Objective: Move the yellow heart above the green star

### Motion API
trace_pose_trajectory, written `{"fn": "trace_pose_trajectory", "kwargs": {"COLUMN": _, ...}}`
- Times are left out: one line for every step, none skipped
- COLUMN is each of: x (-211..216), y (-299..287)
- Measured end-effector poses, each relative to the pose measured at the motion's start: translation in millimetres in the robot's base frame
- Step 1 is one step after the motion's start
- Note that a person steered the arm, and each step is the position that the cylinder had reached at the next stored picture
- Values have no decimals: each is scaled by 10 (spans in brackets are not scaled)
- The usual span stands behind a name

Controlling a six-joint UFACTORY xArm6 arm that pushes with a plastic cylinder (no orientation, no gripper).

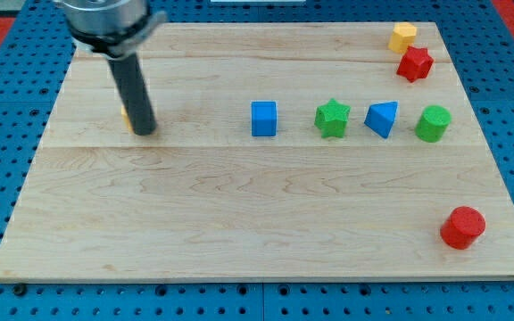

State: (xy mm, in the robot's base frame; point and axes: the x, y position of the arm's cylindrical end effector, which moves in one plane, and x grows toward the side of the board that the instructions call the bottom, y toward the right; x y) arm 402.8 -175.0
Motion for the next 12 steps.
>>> {"fn": "trace_pose_trajectory", "kwargs": {"x": -463, "y": -75}}
{"fn": "trace_pose_trajectory", "kwargs": {"x": -263, "y": -72}}
{"fn": "trace_pose_trajectory", "kwargs": {"x": -236, "y": -427}}
{"fn": "trace_pose_trajectory", "kwargs": {"x": -674, "y": -731}}
{"fn": "trace_pose_trajectory", "kwargs": {"x": -848, "y": -233}}
{"fn": "trace_pose_trajectory", "kwargs": {"x": -631, "y": 296}}
{"fn": "trace_pose_trajectory", "kwargs": {"x": -448, "y": -6}}
{"fn": "trace_pose_trajectory", "kwargs": {"x": -422, "y": 587}}
{"fn": "trace_pose_trajectory", "kwargs": {"x": -458, "y": 1248}}
{"fn": "trace_pose_trajectory", "kwargs": {"x": -458, "y": 1563}}
{"fn": "trace_pose_trajectory", "kwargs": {"x": -715, "y": 1997}}
{"fn": "trace_pose_trajectory", "kwargs": {"x": -747, "y": 2647}}
